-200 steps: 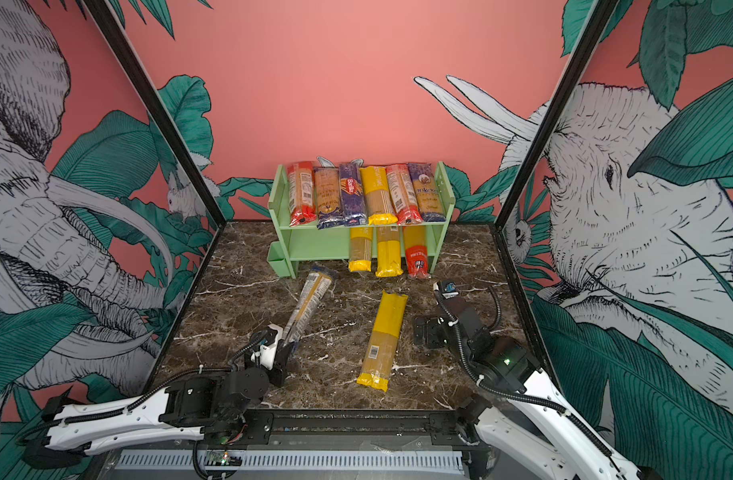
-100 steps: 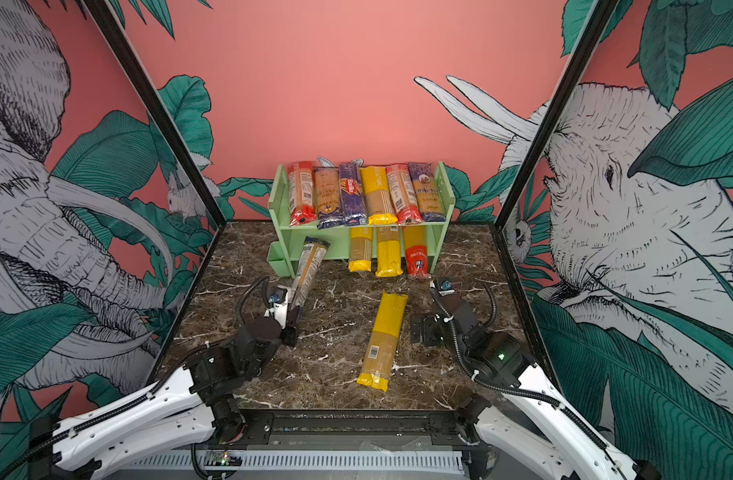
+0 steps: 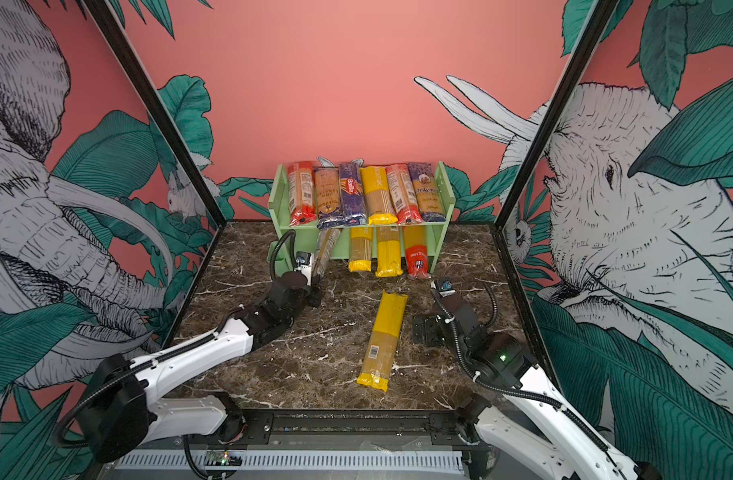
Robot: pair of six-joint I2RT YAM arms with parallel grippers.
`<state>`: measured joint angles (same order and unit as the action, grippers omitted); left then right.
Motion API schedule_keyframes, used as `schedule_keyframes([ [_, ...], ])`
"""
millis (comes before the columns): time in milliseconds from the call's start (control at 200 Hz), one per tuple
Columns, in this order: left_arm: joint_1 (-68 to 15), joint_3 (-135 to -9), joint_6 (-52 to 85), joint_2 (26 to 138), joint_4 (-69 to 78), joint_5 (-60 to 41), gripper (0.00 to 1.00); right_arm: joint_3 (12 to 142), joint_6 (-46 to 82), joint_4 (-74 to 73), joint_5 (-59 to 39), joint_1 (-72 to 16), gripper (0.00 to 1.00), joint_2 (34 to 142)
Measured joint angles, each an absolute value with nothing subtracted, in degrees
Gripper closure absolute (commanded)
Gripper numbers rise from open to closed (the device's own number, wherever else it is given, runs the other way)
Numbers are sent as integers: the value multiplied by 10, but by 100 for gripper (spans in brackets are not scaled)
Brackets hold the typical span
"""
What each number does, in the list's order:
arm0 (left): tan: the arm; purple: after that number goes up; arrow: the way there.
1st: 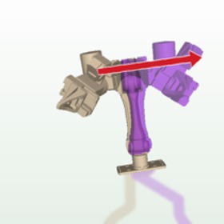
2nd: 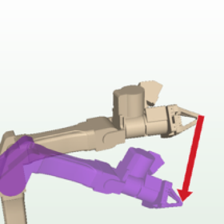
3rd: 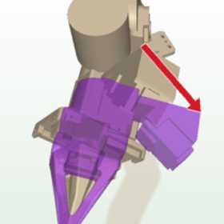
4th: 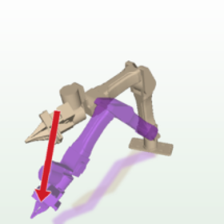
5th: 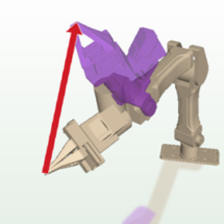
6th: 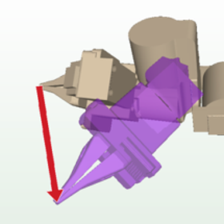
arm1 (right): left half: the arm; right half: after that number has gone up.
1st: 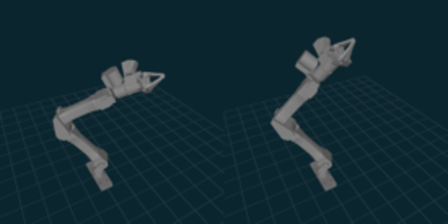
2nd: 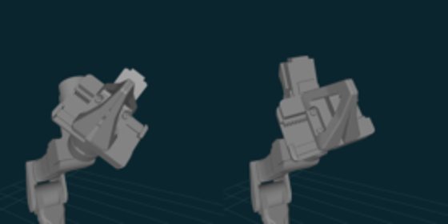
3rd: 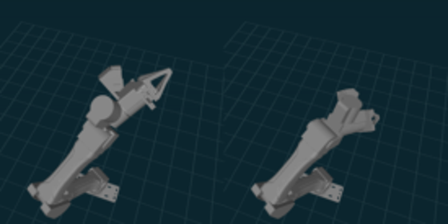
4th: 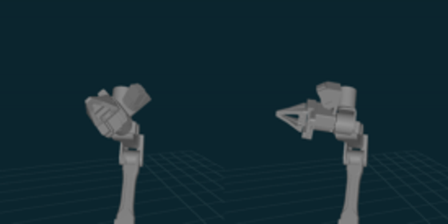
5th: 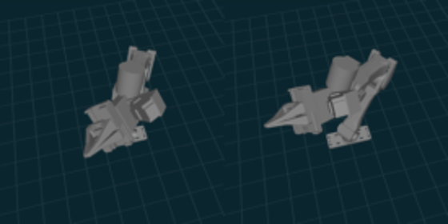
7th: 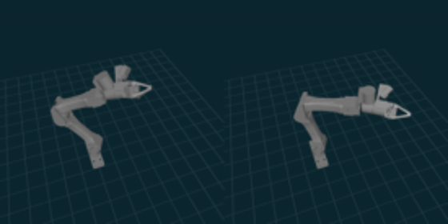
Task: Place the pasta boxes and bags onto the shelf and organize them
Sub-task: 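Carry the white-blue pack with the left gripper to the lower shelf front, then set the white-blue pack upright beside the Pastatime pack and open the left gripper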
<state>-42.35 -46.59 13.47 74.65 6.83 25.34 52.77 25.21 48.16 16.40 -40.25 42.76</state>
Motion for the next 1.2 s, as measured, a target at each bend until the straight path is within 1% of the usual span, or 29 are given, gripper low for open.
schedule_keyframes([
  [205, -408, -510, 146, 853, 129, 246, 100, 528, 239, 483, 180, -402, 1, 439],
  [330, -407, -527, 161, 890, 159, 246, 100, 528, 235, 482, 186, -402, 1, 442],
  [1015, -407, -577, 229, 957, 192, 235, 100, 523, 212, 472, 193, -402, 0, 445],
  [1070, -407, -581, 233, 961, 192, 232, 94, 523, 211, 472, 193, -402, 0, 439],
  [1140, -406, -582, 237, 963, 192, 227, 81, 523, 210, 472, 193, -402, 0, 433],
  [1200, -404, -583, 240, 963, 193, 224, 76, 523, 209, 473, 193, -401, 0, 428],
])
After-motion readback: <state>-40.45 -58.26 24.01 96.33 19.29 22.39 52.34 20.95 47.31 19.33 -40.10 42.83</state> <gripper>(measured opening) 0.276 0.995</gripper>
